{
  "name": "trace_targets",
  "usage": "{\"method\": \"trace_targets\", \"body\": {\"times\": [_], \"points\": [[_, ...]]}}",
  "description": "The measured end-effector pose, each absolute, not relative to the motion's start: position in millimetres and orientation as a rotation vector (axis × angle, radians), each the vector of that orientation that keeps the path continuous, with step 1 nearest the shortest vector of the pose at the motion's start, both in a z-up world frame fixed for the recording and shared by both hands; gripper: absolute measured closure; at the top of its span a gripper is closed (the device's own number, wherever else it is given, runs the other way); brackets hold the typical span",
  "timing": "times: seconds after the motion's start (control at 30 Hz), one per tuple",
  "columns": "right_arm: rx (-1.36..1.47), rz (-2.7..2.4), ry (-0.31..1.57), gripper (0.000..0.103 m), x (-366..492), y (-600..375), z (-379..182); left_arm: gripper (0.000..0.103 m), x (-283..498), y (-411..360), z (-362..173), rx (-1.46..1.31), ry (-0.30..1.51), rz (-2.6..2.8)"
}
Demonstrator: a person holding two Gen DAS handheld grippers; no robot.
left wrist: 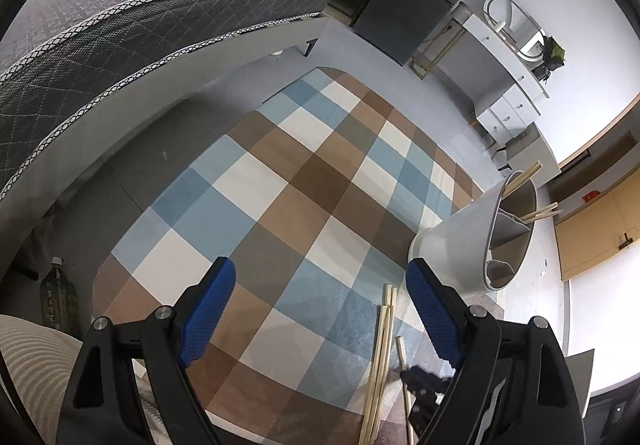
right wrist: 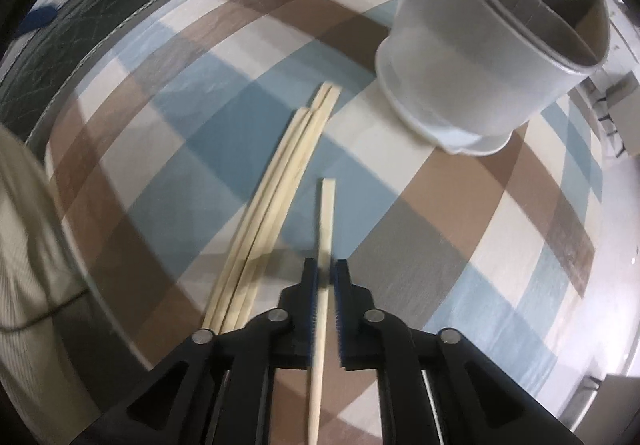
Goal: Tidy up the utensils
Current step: 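Grasp one chopstick from the bundle with the right tool, then lift the right tool's chopstick while the left tool grasps a chopstick from the bundle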
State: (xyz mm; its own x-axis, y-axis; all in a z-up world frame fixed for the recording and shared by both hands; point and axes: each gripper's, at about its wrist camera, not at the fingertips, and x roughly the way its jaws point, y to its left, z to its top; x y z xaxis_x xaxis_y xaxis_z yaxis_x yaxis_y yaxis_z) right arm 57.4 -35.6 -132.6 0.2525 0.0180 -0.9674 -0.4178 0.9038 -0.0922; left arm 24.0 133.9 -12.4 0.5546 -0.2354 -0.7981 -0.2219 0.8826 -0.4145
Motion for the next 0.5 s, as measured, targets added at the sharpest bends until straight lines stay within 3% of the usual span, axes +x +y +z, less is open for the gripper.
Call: {"method": "trace_targets", "body": {"times": [0.27, 0.33, 0.5], "points": [[-0.362, 0.308, 1.239, 0.09, 83, -15, -124, 0.019, 24, 137, -17, -0.493, 1.017, 0.022], [-0.338, 0.315, 1.241, 0.097, 86, -14, -123, 0.019, 24, 136, -19, -0.477, 1.022, 0.032], [-0.242, 0.314, 1.168, 0.098, 81, -37, -115, 0.019, 28, 127, -30, -0.415, 1.064, 0.044]]}}
